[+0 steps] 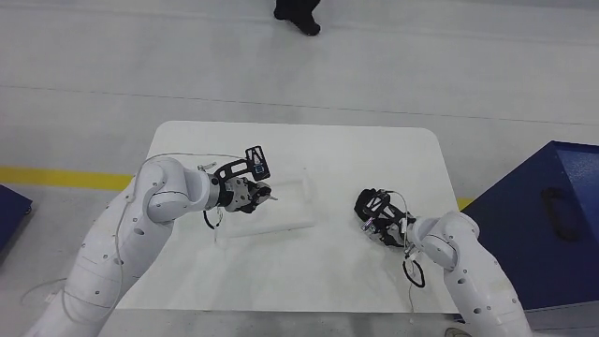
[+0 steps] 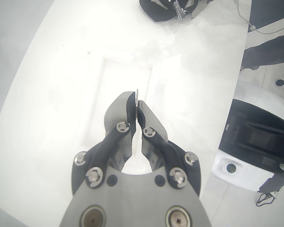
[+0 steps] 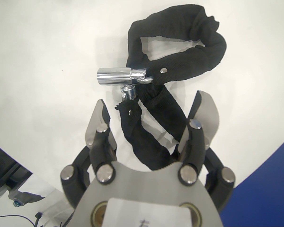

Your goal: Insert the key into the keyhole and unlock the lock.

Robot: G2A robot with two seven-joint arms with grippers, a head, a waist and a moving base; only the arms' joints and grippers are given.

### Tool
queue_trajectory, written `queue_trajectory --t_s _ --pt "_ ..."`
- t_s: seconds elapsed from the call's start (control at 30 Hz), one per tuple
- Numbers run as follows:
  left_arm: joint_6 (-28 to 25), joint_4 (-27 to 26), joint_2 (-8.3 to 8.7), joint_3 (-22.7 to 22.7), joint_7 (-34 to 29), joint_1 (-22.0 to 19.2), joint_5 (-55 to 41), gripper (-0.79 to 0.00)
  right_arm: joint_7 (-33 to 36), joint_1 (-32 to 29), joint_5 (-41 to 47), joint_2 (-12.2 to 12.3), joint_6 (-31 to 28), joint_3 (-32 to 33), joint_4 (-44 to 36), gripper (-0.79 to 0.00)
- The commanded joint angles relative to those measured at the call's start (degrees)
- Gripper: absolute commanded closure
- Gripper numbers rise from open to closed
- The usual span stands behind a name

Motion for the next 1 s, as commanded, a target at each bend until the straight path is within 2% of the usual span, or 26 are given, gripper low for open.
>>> queue_trajectory --t_s 0.0,0.07,0.13,0.17,0.23,0.27,0.37,0.4,0.47,0.7,0.9,0.97 --pt "0.0 0.0 0.0 0.0 0.0 0.0 0.0 0.0 -0.2 -0.2 -0.4 0.0 0.7 -0.3 -0.1 -0.696" --pt "0.0 0.0 0.0 0.0 0.0 0.0 0.0 0.0 -0.6 -0.3 -0.6 0.0 1.1 -0.8 0.1 -0.69" --pt "0.0 0.0 0.0 0.0 0.0 0.0 0.0 0.0 -1.0 -0.2 -0.7 -0.1 1.4 -1.2 0.6 -0.628" --pt "0.0 0.0 0.0 0.0 0.0 0.0 0.0 0.0 -1.0 -0.2 -0.8 -0.1 1.6 -1.5 1.0 -0.56" --pt "0.0 0.0 0.0 0.0 0.0 0.0 0.0 0.0 -1.0 0.2 -0.6 -0.1 2.2 -1.9 1.7 -0.354" --pt "0.0 0.0 0.0 0.0 0.0 0.0 0.0 0.0 -1.0 0.3 -0.5 -0.2 2.5 -2.0 2.1 -0.296" --pt "0.0 0.0 0.0 0.0 0.0 0.0 0.0 0.0 -1.0 0.8 -0.2 -0.3 3.2 -2.5 3.1 -0.219" --pt "0.0 0.0 0.0 0.0 0.0 0.0 0.0 0.0 -0.9 1.0 -0.2 -0.3 3.4 -2.7 3.5 -0.169" --pt "0.0 0.0 0.0 0.0 0.0 0.0 0.0 0.0 -0.6 1.4 0.4 -0.4 3.6 -3.0 4.2 0.0" --pt "0.0 0.0 0.0 0.0 0.0 0.0 0.0 0.0 1.4 2.9 7.3 -0.3 0.7 -1.9 7.3 0.0" --pt "0.0 0.0 0.0 0.0 0.0 0.0 0.0 0.0 10.0 7.2 26.1 0.6 -9.9 2.7 16.1 0.0" --pt "0.0 0.0 0.0 0.0 0.0 0.0 0.0 0.0 10.5 8.6 31.7 1.1 -10.9 2.5 19.2 0.0"
